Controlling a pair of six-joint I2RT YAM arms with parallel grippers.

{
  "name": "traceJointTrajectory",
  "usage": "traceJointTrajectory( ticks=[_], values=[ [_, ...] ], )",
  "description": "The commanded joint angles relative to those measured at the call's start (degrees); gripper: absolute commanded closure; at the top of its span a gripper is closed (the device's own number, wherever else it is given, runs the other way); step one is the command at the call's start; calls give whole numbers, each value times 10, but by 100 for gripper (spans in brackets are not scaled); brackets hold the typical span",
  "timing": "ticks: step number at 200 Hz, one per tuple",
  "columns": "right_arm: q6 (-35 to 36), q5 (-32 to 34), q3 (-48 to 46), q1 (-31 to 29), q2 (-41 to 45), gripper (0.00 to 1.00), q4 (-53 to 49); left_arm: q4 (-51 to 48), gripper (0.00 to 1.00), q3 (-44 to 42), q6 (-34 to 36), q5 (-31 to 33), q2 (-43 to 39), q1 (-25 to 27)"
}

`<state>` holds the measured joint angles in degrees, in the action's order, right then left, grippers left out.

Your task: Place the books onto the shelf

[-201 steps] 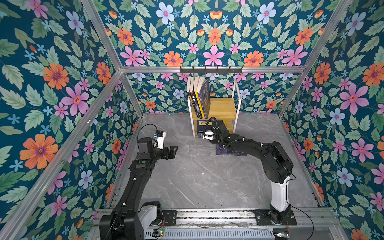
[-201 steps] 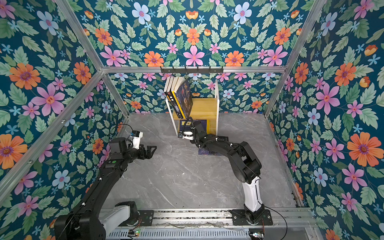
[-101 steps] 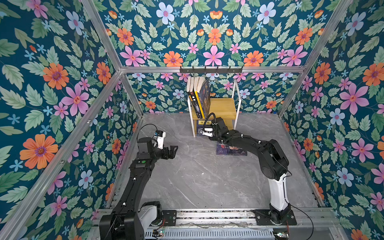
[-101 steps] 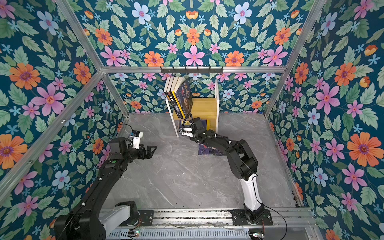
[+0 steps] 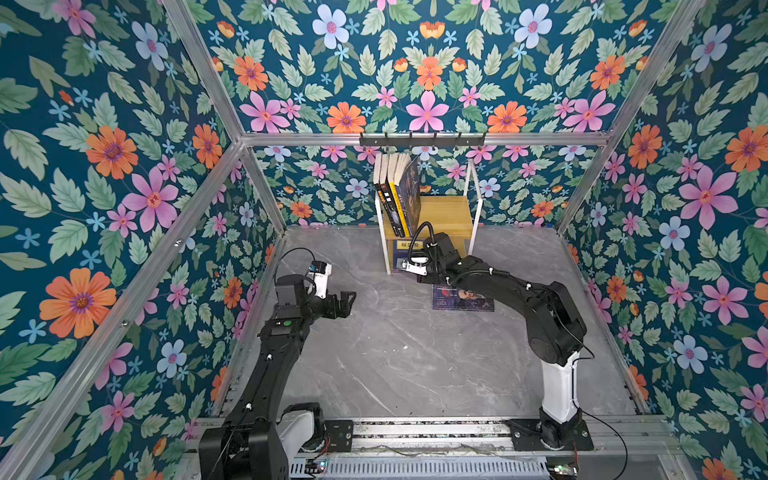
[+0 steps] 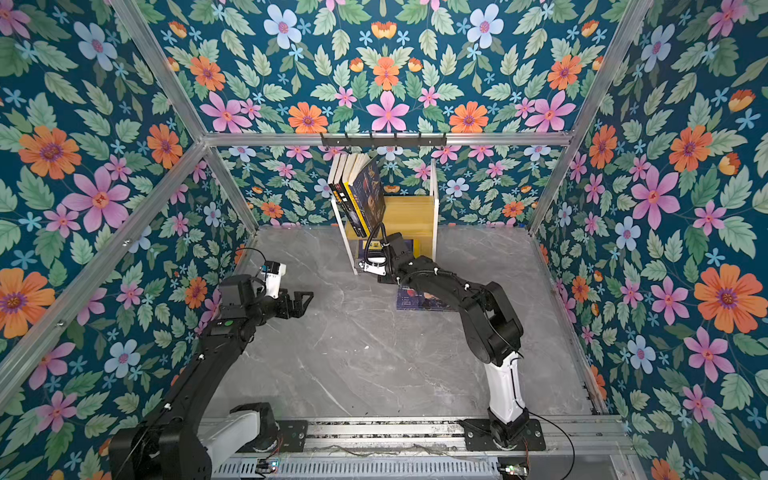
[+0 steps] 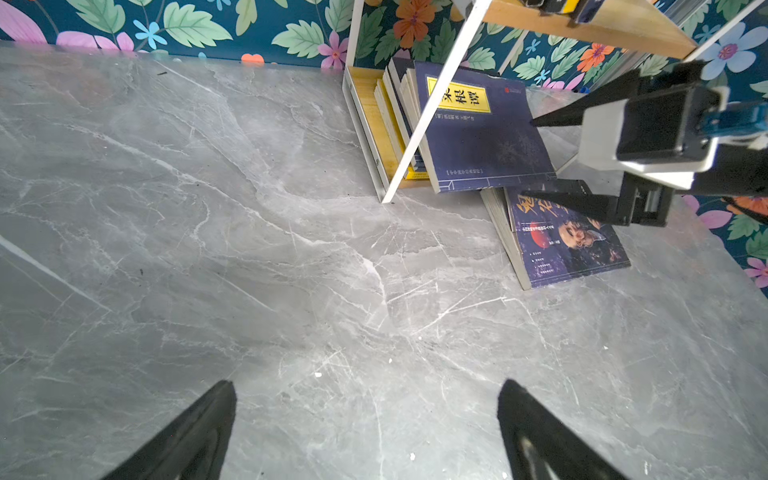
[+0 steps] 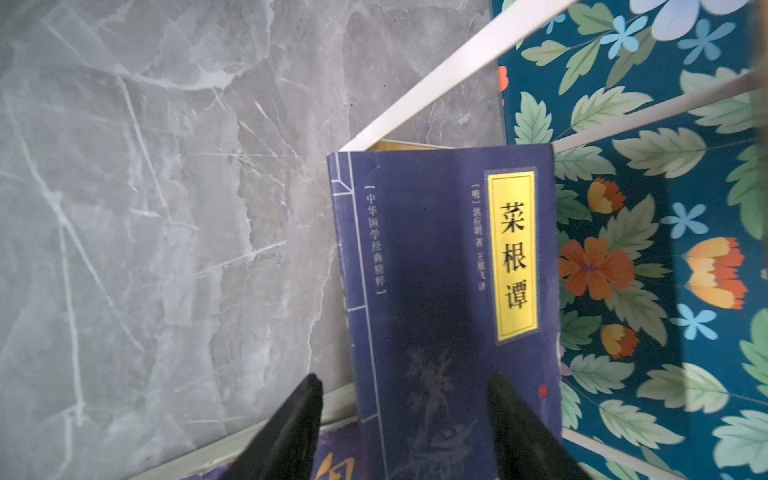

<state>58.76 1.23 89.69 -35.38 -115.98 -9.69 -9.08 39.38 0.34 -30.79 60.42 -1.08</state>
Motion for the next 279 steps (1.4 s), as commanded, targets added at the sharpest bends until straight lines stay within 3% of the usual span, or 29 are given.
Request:
traceJointTrajectory(
  ticks=[1,93,156,218,253,279],
  values=[
    [-7,4,4,-2,-14,36,-4,2,0,1,2,-1,0,-1],
    [-3,49,64,8,-68,45,2,1,0,1,1,1,1,-4],
    [1,56,91,15,-84,57,-2,4,0,-2,0,1,2,-5],
    [-9,54,107,18,-92,62,-4,5,0,-2,-1,0,3,-6],
    [-24,41,116,16,-92,62,-17,6,0,-2,-1,1,3,-6],
    [-29,27,114,11,-86,52,-19,5,0,-2,-1,-1,4,-6]
  ],
)
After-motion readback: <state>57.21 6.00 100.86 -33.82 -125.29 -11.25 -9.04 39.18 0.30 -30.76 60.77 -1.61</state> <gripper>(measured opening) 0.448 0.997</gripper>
